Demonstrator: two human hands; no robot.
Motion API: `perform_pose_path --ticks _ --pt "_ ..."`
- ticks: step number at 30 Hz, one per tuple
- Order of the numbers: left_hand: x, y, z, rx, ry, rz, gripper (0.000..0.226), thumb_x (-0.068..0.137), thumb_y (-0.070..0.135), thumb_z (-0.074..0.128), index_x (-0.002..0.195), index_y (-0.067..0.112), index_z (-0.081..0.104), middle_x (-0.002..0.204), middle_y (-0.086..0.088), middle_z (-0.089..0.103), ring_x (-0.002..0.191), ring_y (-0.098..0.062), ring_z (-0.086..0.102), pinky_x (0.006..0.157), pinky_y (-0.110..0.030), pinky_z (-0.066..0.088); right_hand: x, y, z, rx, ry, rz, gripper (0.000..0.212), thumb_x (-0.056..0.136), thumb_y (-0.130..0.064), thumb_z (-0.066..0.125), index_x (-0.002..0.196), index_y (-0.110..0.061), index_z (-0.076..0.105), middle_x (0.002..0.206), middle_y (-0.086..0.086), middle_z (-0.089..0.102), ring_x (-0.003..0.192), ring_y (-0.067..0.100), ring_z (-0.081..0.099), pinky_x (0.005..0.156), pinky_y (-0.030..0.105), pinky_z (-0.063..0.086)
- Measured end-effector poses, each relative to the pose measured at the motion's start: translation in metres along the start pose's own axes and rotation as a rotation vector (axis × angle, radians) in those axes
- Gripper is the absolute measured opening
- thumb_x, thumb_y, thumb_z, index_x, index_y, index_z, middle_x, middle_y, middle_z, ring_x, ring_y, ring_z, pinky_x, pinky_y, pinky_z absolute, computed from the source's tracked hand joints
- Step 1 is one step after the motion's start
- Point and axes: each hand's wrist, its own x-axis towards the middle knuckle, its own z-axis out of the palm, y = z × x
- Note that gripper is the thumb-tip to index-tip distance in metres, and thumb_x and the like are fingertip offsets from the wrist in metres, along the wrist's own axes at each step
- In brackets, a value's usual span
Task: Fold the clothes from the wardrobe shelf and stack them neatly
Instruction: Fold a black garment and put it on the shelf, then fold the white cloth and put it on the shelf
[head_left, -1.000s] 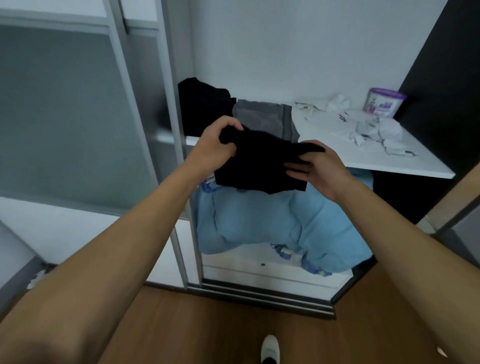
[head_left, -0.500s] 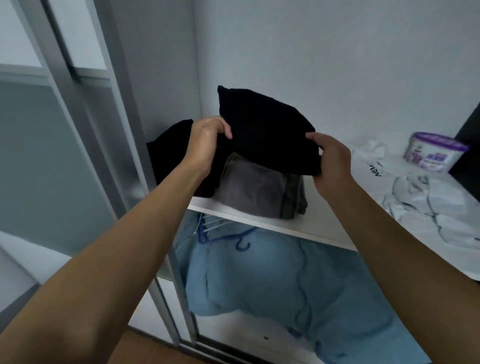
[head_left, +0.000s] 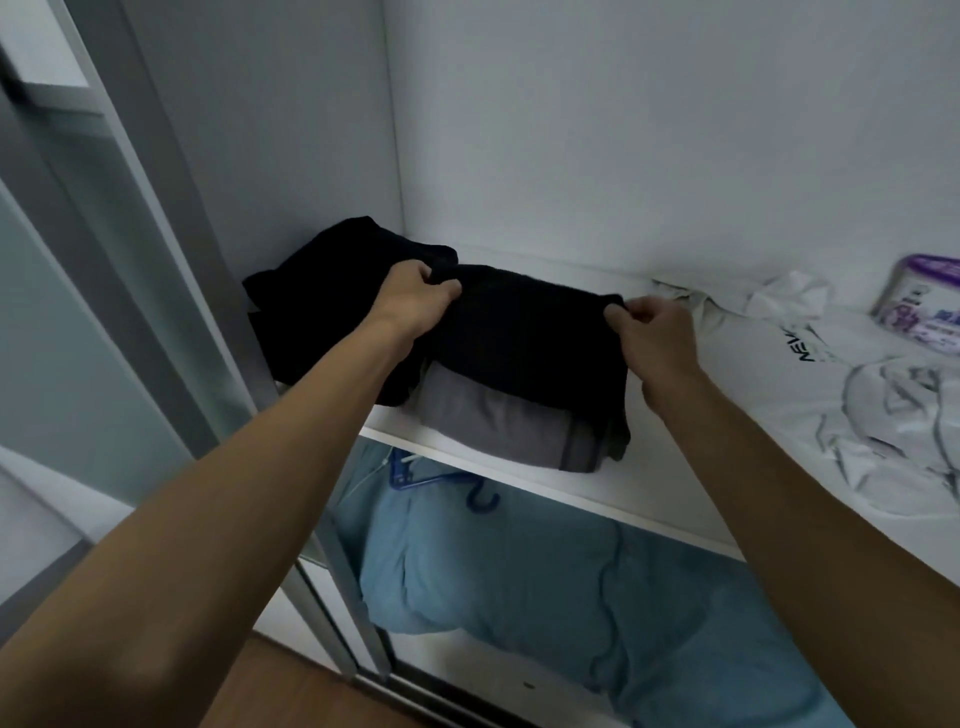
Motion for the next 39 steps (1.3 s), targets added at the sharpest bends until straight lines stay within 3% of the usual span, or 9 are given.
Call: perform_pose_path --ticks 4,8,10,13,26,29,31,35,39 --pt "-0.001 -0.003 -0.005 0.421 -0.037 0.036 0.038 0.091 0.03 0.068 0.121 0.013 0.053 0.112 -0.006 0.061 0.102 -0.025 0.06 0.082 -0.032 0.045 0.003 -0.002 -0.003 -0.228 -0.164 0.101 0.005 0.088 -0.009 0.066 0.091 -0.007 0.064 0.089 0.013 0.063 0.08 0.023 0.059 0.072 0.035 0.048" --pt "-0.008 0.013 0.003 0.535 0.066 0.543 0.045 0.088 0.012 0.061 0.132 0.016 0.05 0.133 -0.01 0.052 0.117 -0.031 0.053 0.095 -0.042 0.044 -0.024 -0.006 0.01 -0.476 -0.08 -0.052 0.041 0.092 -0.022 0.054 0.132 -0.013 0.048 0.133 0.01 0.05 0.119 0.026 0.05 0.099 0.041 0.042" --pt "-0.013 0.017 0.014 0.51 -0.133 0.65 0.041 0.094 0.019 0.052 0.135 0.018 0.052 0.138 -0.006 0.053 0.122 -0.028 0.052 0.103 -0.043 0.04 -0.037 -0.013 0.028 -0.517 -0.097 -0.137 0.048 0.095 -0.033 0.047 0.141 -0.02 0.042 0.146 0.006 0.044 0.132 0.026 0.042 0.109 0.048 0.035" --pt "-0.02 -0.01 0.029 0.607 -0.391 0.514 0.044 0.104 0.03 0.035 0.146 0.02 0.044 0.147 -0.004 0.05 0.133 -0.025 0.047 0.11 -0.042 0.036 -0.055 -0.001 0.053 -0.675 -0.182 -0.124 0.054 0.102 -0.04 0.034 0.152 -0.019 0.032 0.16 0.004 0.031 0.146 0.024 0.028 0.118 0.052 0.023" --pt "-0.019 -0.027 0.036 0.688 -0.298 0.483 0.048 0.104 0.035 0.031 0.146 0.018 0.045 0.147 -0.007 0.049 0.133 -0.028 0.046 0.11 -0.045 0.036 -0.06 0.01 0.038 -0.754 -0.405 -0.148 0.058 0.106 -0.041 0.032 0.158 -0.021 0.016 0.166 0.003 0.013 0.152 0.019 0.013 0.124 0.042 0.011" --pt "-0.028 0.001 0.039 0.849 -0.258 0.449 0.035 0.099 0.025 0.038 0.126 0.011 0.055 0.13 -0.013 0.056 0.116 -0.035 0.054 0.097 -0.047 0.04 -0.07 0.009 -0.006 -0.702 -0.533 -0.135 0.057 0.103 -0.04 0.045 0.155 -0.028 0.027 0.162 -0.002 0.028 0.146 0.019 0.031 0.118 0.034 0.024" --pt "-0.039 0.024 0.052 0.837 -0.217 0.493 0.037 0.09 0.016 0.046 0.124 0.011 0.056 0.13 -0.014 0.055 0.116 -0.035 0.053 0.099 -0.047 0.04 -0.07 0.014 -0.048 -0.756 -0.458 -0.162 0.049 0.099 -0.04 0.05 0.147 -0.031 0.042 0.153 -0.005 0.044 0.136 0.019 0.044 0.107 0.03 0.033" --pt "-0.08 0.065 0.108 0.544 -0.265 0.585 0.033 0.086 0.012 0.05 0.116 0.016 0.063 0.13 -0.005 0.056 0.115 -0.027 0.056 0.1 -0.041 0.043 -0.045 0.039 -0.152 -0.863 -0.028 -0.07 0.048 0.092 -0.036 0.061 0.137 -0.02 0.052 0.144 0.006 0.052 0.132 0.029 0.045 0.105 0.039 0.037" --pt "-0.117 0.093 0.18 0.181 -0.556 0.312 0.019 0.091 0.012 0.054 0.101 0.021 0.068 0.106 0.002 0.064 0.093 -0.015 0.062 0.08 -0.025 0.05 -0.013 0.069 -0.239 -0.804 0.19 0.299 0.074 0.081 -0.049 0.071 0.142 -0.016 0.044 0.144 0.014 0.045 0.132 0.039 0.042 0.104 0.052 0.037"
